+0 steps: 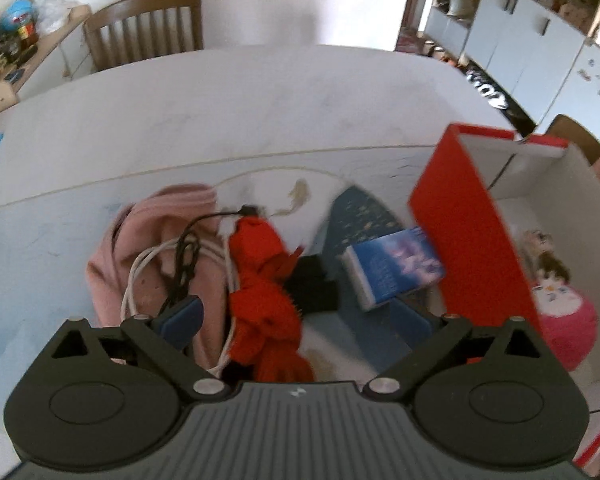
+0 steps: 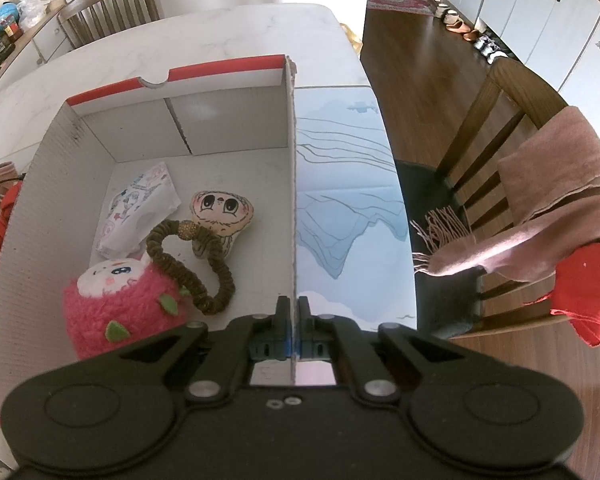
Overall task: Organize objects
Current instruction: 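Return the left tool to the pile and grasp the red cloth bundle, then carry the red cloth into the box and open the left gripper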
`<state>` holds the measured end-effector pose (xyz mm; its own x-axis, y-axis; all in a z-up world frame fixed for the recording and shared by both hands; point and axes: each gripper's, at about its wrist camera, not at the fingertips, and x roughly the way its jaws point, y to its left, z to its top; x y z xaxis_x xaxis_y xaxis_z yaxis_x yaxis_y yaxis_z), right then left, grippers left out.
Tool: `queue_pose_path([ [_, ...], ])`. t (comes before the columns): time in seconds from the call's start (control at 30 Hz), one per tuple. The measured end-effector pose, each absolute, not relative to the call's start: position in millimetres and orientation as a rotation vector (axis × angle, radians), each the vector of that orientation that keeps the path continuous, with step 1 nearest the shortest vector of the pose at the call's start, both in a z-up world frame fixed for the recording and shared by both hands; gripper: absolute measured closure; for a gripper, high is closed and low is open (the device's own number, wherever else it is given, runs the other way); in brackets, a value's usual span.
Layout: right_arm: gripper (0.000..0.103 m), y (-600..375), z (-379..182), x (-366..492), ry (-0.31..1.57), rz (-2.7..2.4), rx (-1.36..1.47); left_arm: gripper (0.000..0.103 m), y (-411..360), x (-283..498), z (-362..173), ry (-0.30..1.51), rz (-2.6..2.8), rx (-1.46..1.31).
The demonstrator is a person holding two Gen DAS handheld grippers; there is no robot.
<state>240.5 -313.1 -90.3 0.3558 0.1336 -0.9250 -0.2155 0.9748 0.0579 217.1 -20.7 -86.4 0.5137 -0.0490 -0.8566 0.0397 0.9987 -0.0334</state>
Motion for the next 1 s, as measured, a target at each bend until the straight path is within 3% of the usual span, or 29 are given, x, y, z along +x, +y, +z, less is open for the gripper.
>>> queue_pose_path([
  [0.37, 0.102, -324, -89, 240, 1.187, 0.197, -0.073, 0.005, -22, 216, -108, 1.028, -0.059, 0.035],
  [0.5, 0.102, -324, -89, 239, 1.186, 0.195, -0.073, 0.034, -23, 222, -120, 1.062, -0.043, 0.051],
  [0.57, 0.102, -324, -89, 239, 1.186, 0.196, -0.075, 0.038, -23, 224, -125, 1.077, -0.036, 0.056],
  [0.73, 0.102, -324, -89, 239, 1.186, 0.196, -0.075, 0.064, -22, 226, -131, 1.088, -0.006, 0.087],
  [1.0, 0.102, -323, -88, 239, 1.186, 0.195, -0.072, 0.077, -15, 219, -117, 1.084, -0.015, 0.033],
])
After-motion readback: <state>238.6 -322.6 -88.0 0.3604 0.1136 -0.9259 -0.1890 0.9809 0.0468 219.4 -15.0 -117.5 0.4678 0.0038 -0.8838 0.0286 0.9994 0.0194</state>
